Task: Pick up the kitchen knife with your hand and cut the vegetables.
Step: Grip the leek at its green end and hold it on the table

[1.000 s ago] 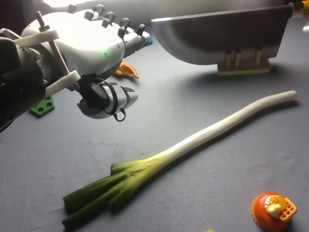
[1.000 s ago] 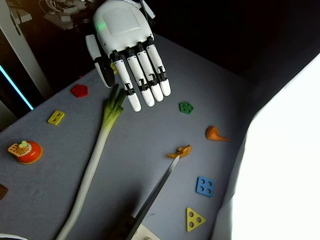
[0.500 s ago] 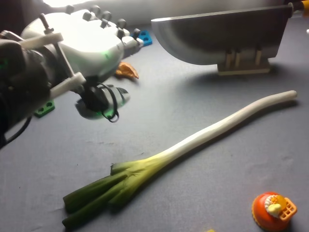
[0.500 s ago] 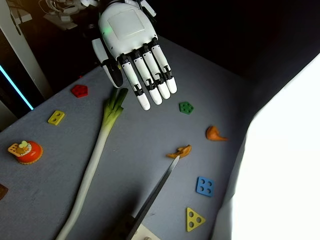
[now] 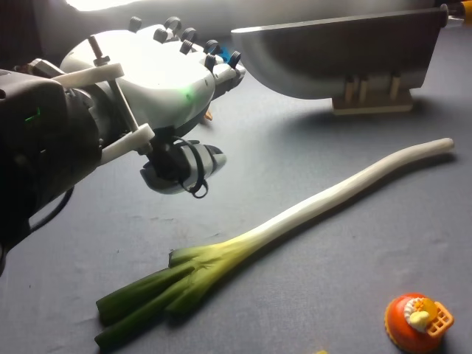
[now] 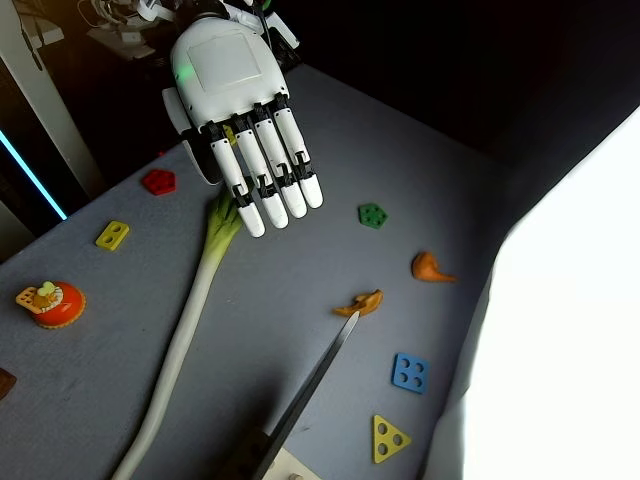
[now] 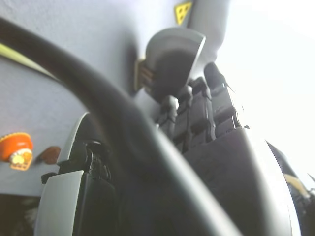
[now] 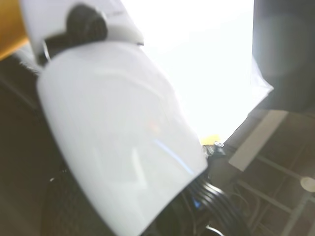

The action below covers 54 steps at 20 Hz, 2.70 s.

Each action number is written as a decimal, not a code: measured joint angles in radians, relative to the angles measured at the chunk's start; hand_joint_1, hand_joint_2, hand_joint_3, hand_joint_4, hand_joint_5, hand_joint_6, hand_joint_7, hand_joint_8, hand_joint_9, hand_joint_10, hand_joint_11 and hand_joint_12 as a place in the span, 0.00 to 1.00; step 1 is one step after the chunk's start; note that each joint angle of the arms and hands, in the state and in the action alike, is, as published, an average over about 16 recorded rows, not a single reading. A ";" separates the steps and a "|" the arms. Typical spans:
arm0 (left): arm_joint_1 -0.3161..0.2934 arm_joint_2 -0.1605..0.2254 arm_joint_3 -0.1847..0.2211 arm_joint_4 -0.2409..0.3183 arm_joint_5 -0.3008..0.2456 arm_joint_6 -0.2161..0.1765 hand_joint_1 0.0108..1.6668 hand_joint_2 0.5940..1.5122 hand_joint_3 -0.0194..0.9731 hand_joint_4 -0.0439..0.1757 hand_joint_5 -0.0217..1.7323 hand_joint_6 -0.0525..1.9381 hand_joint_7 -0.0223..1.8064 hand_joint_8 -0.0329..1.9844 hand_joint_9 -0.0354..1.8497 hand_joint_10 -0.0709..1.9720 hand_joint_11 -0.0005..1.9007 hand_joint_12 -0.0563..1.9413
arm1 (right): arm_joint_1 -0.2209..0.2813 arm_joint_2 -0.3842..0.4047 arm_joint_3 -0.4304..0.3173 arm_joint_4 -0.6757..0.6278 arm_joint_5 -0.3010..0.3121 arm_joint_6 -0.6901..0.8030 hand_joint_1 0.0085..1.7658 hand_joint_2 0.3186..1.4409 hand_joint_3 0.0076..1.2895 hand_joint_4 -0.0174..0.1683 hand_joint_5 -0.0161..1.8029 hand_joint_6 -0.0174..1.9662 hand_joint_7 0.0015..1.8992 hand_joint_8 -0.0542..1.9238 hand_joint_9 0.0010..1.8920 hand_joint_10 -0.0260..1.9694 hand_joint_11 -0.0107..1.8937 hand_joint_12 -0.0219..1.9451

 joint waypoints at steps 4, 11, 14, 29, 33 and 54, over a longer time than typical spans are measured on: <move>0.039 -0.001 -0.012 0.098 -0.017 -0.163 0.29 0.84 0.03 0.24 0.07 0.03 0.07 0.01 0.07 0.04 0.01 0.18 | -0.003 -0.042 0.068 0.005 -0.014 0.009 0.66 0.56 0.01 0.50 0.02 0.02 0.01 0.04 0.01 0.01 0.02 0.01; 0.137 -0.002 -0.041 0.221 -0.110 -0.412 0.30 0.86 0.03 0.24 0.05 0.03 0.06 0.01 0.07 0.04 0.01 0.11 | -0.007 -0.123 0.181 0.011 -0.032 0.028 0.65 0.58 0.01 0.53 0.02 0.02 0.01 0.04 0.01 0.01 0.02 0.01; 0.181 -0.008 -0.054 0.230 -0.165 -0.465 0.30 0.87 0.03 0.23 0.05 0.03 0.05 0.01 0.06 0.04 0.01 0.10 | -0.007 -0.152 0.219 0.010 -0.036 0.035 0.65 0.59 0.01 0.53 0.02 0.02 0.01 0.04 0.01 0.01 0.02 0.01; 0.318 -0.101 -0.099 0.181 -0.339 -0.502 0.31 0.87 0.03 0.25 0.05 0.03 0.06 0.01 0.07 0.04 0.01 0.15 | -0.017 -0.248 0.318 0.006 -0.050 0.048 0.68 0.59 0.01 0.44 0.02 0.02 0.01 0.04 0.01 0.01 0.02 0.01; 0.352 -0.128 -0.108 0.209 -0.360 -0.545 0.29 0.87 0.03 0.27 0.05 0.03 0.06 0.01 0.07 0.04 0.01 0.15 | -0.021 -0.254 0.320 0.006 -0.050 0.048 0.68 0.59 0.01 0.43 0.02 0.02 0.01 0.04 0.01 0.01 0.02 0.01; 0.411 -0.183 -0.129 0.267 -0.412 -0.604 0.21 0.83 0.03 0.28 0.03 0.03 0.07 0.01 0.08 0.04 0.01 0.17 | -0.031 -0.266 0.321 0.020 -0.040 0.045 0.67 0.60 0.08 0.07 0.27 0.71 0.32 0.71 0.26 0.79 0.17 0.92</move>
